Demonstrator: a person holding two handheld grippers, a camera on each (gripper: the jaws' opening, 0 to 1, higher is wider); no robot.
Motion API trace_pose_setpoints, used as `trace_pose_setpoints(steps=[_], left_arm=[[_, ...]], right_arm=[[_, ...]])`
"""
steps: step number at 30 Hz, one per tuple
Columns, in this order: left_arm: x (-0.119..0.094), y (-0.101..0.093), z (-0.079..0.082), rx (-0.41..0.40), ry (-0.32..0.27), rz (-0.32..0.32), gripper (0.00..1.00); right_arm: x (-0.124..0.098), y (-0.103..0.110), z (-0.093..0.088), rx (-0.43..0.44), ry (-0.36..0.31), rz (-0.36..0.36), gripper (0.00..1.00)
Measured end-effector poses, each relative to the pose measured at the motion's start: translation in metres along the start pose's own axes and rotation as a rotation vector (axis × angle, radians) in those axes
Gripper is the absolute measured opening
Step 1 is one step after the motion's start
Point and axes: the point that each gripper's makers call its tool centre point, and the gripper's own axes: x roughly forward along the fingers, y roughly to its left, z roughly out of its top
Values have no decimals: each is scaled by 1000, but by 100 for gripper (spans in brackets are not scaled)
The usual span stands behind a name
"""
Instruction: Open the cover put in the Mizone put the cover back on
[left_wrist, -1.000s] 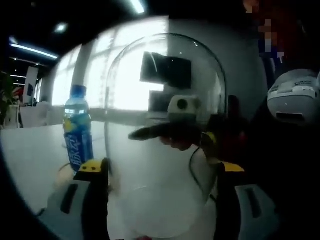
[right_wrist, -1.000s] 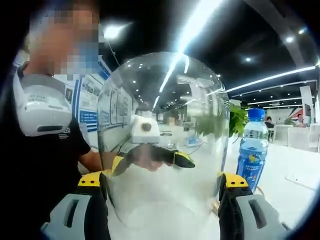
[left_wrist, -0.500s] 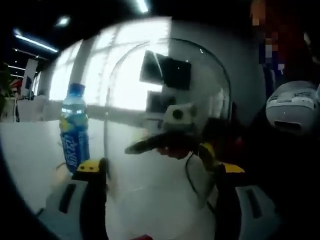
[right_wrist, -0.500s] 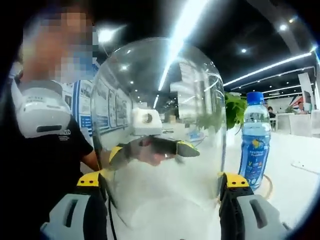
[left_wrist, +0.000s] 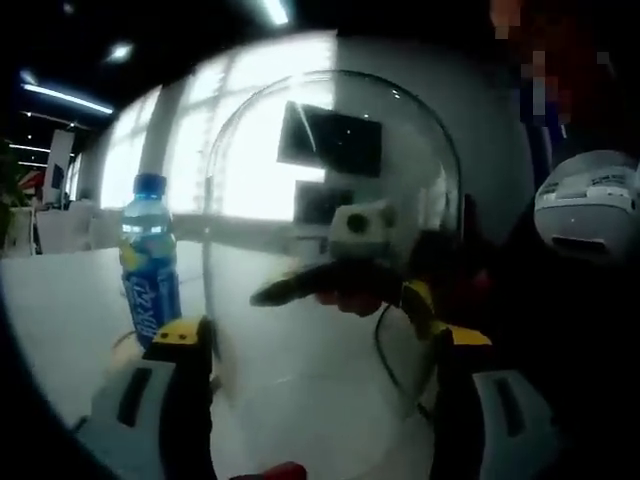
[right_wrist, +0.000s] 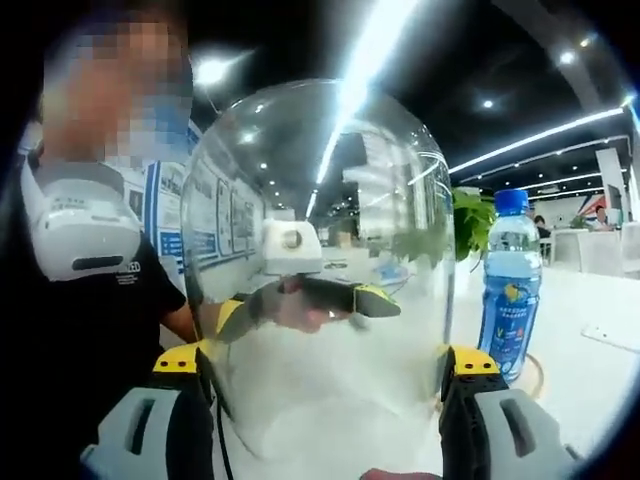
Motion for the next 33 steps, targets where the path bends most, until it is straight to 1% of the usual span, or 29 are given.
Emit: trace_pose_setpoints(steps=[7,13,15,17,19,21,22,24,27,33], left_arm=[[3,0,0,-6,0,-6,84],[9,-1,-4,25,12,4,85],[10,0,-5,24,0,-6,85],[10,0,-4,24,-5,-16,85],[12,1,-3,18,-1,-35,85],[14,1,-3,16,7,-46,86],[15,1,-4,15,9,-49,86],[15,1,-4,12,-8,-58,86],[18,0,-3,11,-14,-65,86],[19,0,-4,11,1,-63,87]], right_arm=[[3,0,2,-20,2,1,90],[4,-1,3,-28,-30,5,90],[4,-1,4,-30,-34,10,90],[5,-1,4,-35,-15,27,90],[6,-1,3,-36,10,45,90],[6,-2,3,-37,15,56,90],[6,-2,2,-36,15,59,91],[6,-2,2,-37,-14,66,91],[7,-1,4,-37,-32,71,91],[8,-1,4,-38,-17,84,91]])
